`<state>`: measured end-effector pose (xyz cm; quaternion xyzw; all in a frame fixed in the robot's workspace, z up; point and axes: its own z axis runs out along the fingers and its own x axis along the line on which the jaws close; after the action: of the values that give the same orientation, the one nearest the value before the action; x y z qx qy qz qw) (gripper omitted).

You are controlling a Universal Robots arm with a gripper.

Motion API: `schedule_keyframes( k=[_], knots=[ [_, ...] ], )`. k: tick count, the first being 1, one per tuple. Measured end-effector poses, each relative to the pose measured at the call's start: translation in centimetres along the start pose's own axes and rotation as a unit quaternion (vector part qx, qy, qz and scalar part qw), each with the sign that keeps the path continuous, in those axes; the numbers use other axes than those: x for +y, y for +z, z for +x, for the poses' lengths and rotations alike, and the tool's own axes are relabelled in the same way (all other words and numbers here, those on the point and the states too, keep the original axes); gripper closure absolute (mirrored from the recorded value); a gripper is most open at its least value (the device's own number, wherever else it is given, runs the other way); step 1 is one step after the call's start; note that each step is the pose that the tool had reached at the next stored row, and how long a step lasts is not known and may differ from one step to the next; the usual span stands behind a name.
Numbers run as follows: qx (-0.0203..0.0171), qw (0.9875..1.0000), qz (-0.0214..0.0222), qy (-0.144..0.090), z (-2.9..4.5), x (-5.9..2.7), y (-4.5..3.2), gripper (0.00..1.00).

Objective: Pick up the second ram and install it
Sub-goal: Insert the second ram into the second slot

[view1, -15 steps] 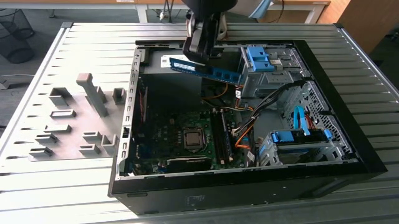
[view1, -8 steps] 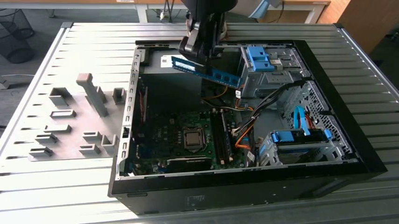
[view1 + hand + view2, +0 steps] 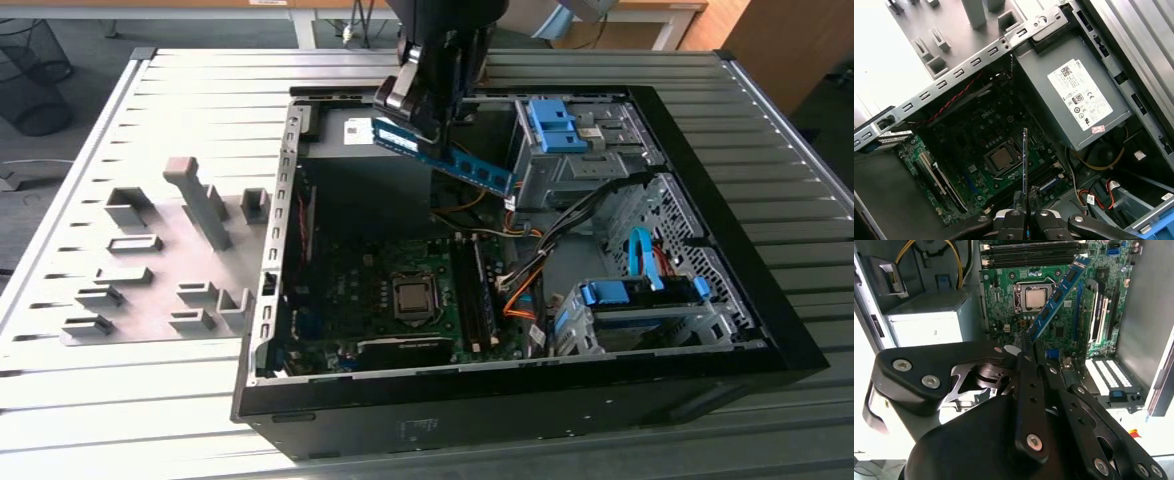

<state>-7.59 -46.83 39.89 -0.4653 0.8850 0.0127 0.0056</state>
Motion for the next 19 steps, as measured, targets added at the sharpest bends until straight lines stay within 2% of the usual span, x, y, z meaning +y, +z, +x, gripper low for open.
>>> schedule_keyframes(
  k=[7,11,15,19],
  knots=[
    [0.0009,1.0,0.0008,0.002,-0.01,0.0,0.01,0.86],
    [0.0026,0.9996,0.0026,0.027,0.0,0.0,0.03,0.86],
    [0.0032,0.9982,0.0041,0.061,0.0,0.0,0.08,0.86],
    [0.0035,0.9953,0.0053,0.097,0.0,0.0,0.16,0.86]
  ],
)
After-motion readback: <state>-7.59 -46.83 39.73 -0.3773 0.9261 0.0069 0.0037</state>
